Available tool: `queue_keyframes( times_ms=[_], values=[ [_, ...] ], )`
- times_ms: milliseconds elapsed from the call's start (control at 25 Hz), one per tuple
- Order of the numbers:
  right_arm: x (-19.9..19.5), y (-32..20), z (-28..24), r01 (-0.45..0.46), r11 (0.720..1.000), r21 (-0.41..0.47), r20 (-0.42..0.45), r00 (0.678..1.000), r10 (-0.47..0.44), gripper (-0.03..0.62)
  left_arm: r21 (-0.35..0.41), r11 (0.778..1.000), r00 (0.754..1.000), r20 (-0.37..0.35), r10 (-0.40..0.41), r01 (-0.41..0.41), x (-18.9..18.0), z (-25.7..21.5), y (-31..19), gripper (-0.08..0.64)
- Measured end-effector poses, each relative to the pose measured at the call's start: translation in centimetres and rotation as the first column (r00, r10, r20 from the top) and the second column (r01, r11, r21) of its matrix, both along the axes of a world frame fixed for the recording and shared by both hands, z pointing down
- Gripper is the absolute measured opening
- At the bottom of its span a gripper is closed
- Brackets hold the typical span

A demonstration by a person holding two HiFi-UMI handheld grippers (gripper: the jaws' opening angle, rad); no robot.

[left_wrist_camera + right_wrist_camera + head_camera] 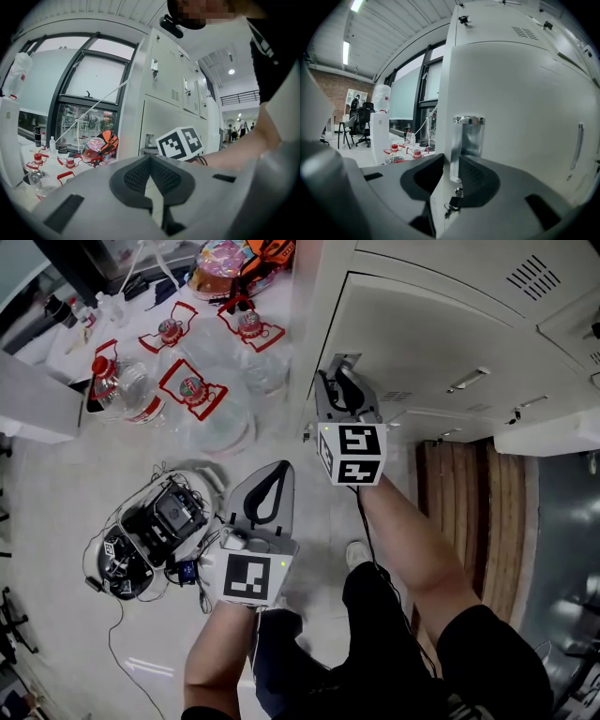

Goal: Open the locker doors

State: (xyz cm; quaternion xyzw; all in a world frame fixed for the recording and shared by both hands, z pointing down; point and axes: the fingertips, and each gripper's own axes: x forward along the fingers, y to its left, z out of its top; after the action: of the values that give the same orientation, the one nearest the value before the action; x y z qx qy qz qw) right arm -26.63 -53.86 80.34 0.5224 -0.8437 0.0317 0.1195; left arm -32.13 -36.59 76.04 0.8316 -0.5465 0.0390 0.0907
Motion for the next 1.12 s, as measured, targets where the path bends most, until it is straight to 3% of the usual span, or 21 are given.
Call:
queue_keyframes(
  times_ms=[440,800,1120],
  values=[
    [1.1,4.9,0.0,0.105,0.994,-0.009,-0.01,0.994,-0.105,0.103,-0.028,0.999,1.0,-0.011,0.021,-0.021,2.0,-0.6,2.8,-0.002],
    [3.8,9.7,0.1,0.226,0.974,-0.012,-0.014,0.974,-0.227,0.107,-0.057,0.996,0.998,-0.021,0.063,-0.064,5.2,-0.7,4.9,-0.002],
    [6.6,13.4,0.0,0.231,0.972,-0.036,0.004,0.973,-0.231,0.109,-0.062,0.992,0.994,-0.019,0.105,-0.106,7.7,-1.2,6.2,-0.002]
  ],
)
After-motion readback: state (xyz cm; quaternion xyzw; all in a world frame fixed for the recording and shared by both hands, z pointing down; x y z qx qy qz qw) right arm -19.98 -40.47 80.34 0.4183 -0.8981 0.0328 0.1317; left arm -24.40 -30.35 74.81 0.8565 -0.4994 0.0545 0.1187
